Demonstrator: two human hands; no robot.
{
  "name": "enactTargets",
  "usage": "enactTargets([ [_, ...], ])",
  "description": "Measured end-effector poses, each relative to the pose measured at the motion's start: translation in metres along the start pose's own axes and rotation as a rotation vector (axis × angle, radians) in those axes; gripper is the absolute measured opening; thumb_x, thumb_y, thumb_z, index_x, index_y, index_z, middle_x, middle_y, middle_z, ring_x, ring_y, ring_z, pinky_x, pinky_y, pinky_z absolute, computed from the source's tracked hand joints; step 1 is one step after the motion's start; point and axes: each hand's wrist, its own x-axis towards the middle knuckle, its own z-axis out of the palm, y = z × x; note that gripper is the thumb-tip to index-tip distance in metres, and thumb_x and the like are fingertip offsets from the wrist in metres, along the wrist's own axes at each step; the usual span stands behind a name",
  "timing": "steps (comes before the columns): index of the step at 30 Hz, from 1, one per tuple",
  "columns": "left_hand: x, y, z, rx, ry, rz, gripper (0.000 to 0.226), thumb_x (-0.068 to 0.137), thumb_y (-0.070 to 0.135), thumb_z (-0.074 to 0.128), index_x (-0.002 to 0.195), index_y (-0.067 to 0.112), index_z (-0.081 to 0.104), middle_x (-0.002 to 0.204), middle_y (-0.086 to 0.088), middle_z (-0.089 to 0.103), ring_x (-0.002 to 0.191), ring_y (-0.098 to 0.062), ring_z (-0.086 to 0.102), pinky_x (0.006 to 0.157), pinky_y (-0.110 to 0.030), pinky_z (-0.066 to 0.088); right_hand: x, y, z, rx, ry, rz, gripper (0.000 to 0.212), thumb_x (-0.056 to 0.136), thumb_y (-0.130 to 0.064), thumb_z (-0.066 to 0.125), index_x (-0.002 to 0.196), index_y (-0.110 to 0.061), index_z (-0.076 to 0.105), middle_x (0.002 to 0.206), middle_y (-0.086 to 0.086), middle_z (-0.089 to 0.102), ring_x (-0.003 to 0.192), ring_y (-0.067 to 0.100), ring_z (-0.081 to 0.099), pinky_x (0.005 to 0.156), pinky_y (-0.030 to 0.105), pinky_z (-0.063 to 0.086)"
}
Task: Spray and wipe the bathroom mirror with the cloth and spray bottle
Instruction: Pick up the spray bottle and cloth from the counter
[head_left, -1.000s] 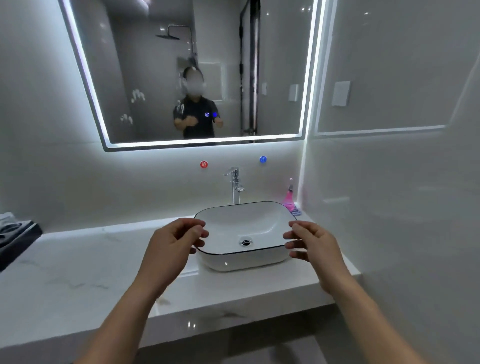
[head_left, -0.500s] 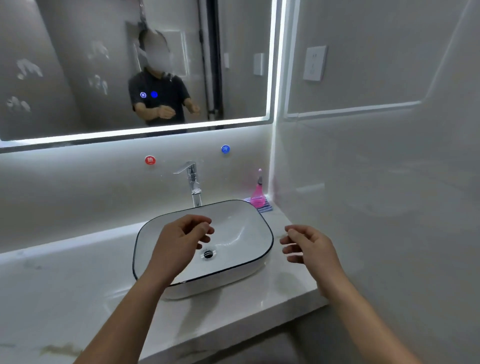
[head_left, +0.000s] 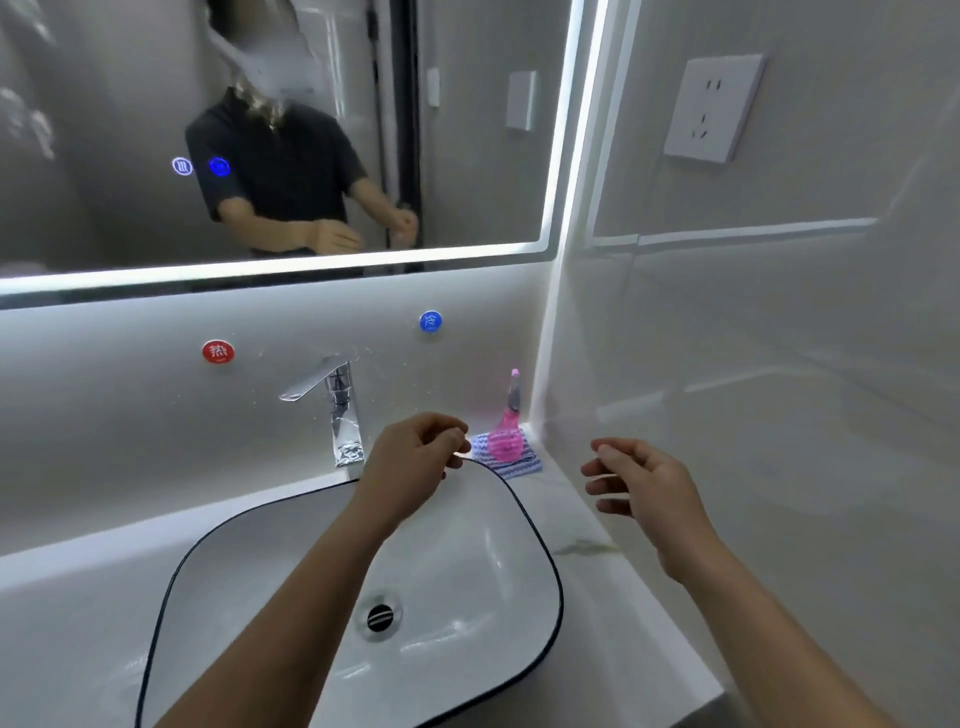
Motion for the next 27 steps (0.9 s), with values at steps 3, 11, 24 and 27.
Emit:
enactTargets([
  [3, 0.04, -0.013, 0.006, 0.094, -0.028, -0.047, 0.015, 0.088, 0.01, 0.054, 0.083, 0.019, 0.066, 0.08, -0.003, 0.071, 0.064, -0.01, 0.064, 0.061, -0.022, 0.046, 0.033, 0.01, 0.012, -0.027, -0.036, 0.032, 0.016, 0.088, -0.013, 0.052, 0.083, -0.02, 0.065, 0.074, 0.003, 0.068, 0.06, 0.014, 0.061, 0.056, 0.026, 0.05],
  [11, 0.133, -0.071, 0.026, 0.21, -0.034, -0.211, 0.017, 0.086, 0.008, 0.053, 0.094, 0.007, 0.068, 0.079, -0.006, 0.069, 0.063, -0.015, 0.062, 0.062, -0.024, 0.046, 0.14, 0.051, 0.045, -0.062, -0.125, 0.083, 0.012, 0.087, -0.014, 0.053, 0.089, -0.017, 0.064, 0.078, 0.004, 0.067, 0.063, 0.015, 0.061, 0.055, 0.026, 0.05],
  [24, 0.289, -0.187, 0.132, 0.55, -0.285, -0.762, 0.016, 0.086, 0.013, 0.058, 0.078, 0.005, 0.048, 0.083, -0.012, 0.052, 0.08, -0.027, 0.053, 0.068, -0.031, 0.048, 0.307, 0.164, 0.091, -0.277, -0.137, 0.221, 0.072, 0.076, -0.012, 0.07, 0.138, -0.013, 0.034, 0.135, 0.008, 0.05, 0.097, 0.016, 0.054, 0.077, 0.03, 0.049],
  [27, 0.309, -0.208, 0.151, 0.534, -0.297, -0.821, 0.022, 0.09, 0.012, 0.054, 0.071, 0.007, 0.043, 0.076, -0.008, 0.046, 0.088, -0.027, 0.054, 0.074, -0.028, 0.046, 0.327, 0.177, 0.1, -0.331, -0.169, 0.198, 0.074, 0.074, -0.017, 0.072, 0.138, -0.018, 0.035, 0.134, 0.005, 0.053, 0.107, 0.023, 0.058, 0.086, 0.035, 0.052],
])
